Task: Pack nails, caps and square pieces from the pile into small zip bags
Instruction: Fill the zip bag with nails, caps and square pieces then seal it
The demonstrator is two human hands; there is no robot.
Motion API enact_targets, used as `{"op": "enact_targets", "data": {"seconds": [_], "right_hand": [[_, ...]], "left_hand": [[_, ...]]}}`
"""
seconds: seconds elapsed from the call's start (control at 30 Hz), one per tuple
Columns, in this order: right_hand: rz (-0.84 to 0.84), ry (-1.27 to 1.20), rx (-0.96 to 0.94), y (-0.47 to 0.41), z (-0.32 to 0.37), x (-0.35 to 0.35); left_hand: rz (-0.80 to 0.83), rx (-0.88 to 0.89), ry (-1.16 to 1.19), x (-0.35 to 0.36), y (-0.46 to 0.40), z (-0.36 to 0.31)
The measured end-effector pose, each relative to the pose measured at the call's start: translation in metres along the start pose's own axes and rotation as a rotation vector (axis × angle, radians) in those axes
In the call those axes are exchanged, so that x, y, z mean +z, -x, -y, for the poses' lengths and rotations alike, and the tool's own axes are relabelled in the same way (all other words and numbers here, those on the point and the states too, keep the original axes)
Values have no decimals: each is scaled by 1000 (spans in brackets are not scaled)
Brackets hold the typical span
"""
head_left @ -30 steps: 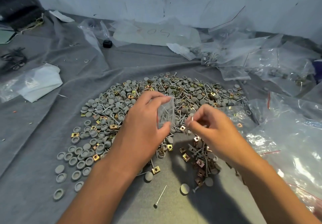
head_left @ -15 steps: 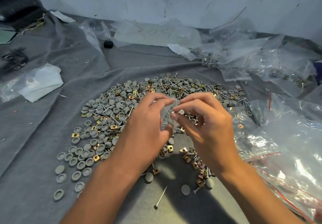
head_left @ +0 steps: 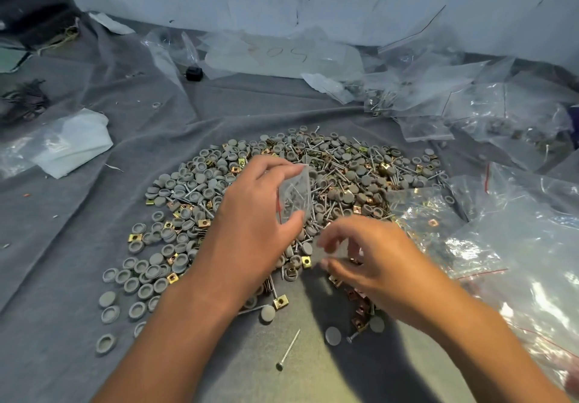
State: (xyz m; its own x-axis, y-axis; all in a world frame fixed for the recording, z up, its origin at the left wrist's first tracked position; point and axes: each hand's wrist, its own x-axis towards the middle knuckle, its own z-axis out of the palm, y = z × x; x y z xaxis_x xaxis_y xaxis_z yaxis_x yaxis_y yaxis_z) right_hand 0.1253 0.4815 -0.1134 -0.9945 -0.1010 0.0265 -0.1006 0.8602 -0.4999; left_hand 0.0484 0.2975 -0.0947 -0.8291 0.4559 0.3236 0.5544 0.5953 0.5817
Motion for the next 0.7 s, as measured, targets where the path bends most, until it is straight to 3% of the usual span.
{"op": "enact_targets", "data": {"seconds": [0.23,0.47,0.7], "right_hand": [[139,135,-240,0,21,39],[85,-79,-169,-1,21,29],[33,-21,-140,-1,37,47]], "left_hand": [[-9,9,-6,-1,-1,0],[-36,3,11,-3,-2,4],[-52,3,1,-3,-3,4]]}}
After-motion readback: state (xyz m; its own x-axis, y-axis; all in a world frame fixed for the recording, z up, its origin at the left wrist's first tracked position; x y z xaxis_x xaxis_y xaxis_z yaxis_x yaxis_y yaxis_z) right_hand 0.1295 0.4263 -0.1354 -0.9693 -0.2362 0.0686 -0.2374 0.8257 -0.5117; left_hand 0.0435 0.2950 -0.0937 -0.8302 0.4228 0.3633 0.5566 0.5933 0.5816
